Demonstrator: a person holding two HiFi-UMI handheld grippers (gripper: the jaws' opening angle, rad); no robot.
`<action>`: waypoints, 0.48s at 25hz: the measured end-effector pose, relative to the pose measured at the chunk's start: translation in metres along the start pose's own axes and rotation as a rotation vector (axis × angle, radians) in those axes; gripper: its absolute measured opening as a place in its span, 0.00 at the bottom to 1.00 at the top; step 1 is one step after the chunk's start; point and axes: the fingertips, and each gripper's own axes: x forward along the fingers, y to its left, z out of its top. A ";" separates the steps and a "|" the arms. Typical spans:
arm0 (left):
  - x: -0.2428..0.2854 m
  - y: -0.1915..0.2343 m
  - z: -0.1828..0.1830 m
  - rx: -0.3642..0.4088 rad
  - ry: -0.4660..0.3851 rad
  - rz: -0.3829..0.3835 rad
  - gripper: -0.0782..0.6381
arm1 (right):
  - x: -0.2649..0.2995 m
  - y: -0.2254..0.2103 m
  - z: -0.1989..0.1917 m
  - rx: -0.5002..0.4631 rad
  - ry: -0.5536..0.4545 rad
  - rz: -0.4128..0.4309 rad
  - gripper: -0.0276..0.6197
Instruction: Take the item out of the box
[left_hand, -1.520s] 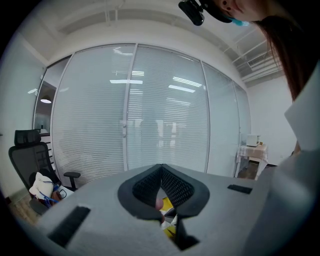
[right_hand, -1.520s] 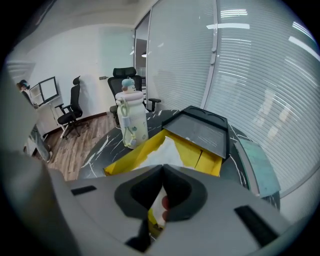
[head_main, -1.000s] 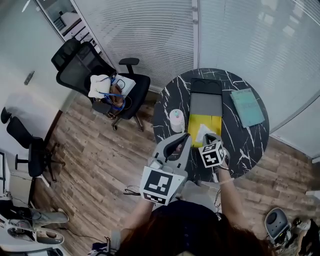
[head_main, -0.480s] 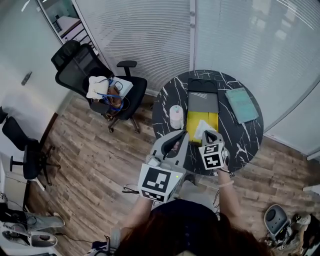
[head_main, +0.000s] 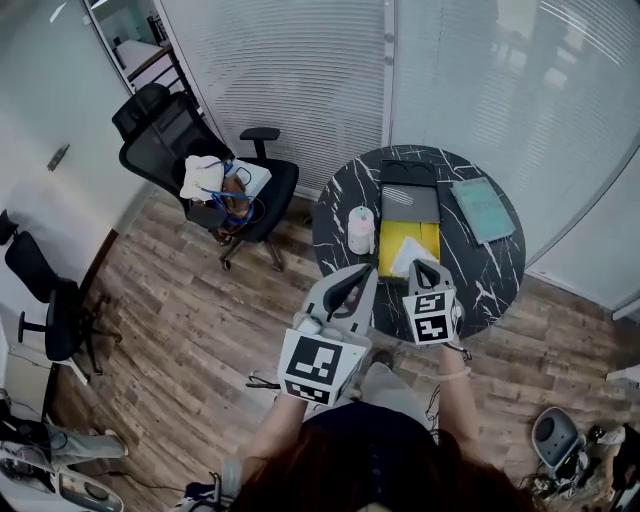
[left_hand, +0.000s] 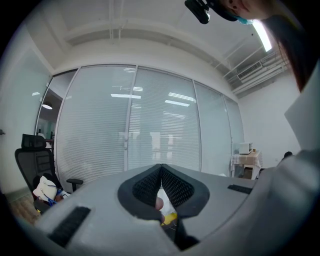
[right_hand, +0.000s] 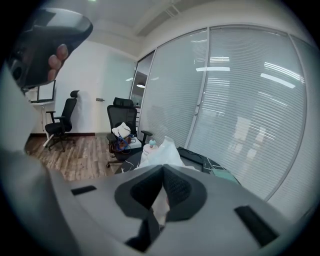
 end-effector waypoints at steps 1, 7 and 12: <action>-0.004 -0.001 0.000 0.000 -0.003 -0.002 0.15 | -0.004 0.002 0.002 -0.002 -0.007 -0.006 0.08; -0.026 -0.004 0.001 0.005 -0.021 -0.002 0.15 | -0.029 0.011 0.012 -0.009 -0.044 -0.049 0.08; -0.051 -0.003 0.004 -0.005 -0.036 0.006 0.15 | -0.050 0.021 0.022 0.026 -0.090 -0.070 0.08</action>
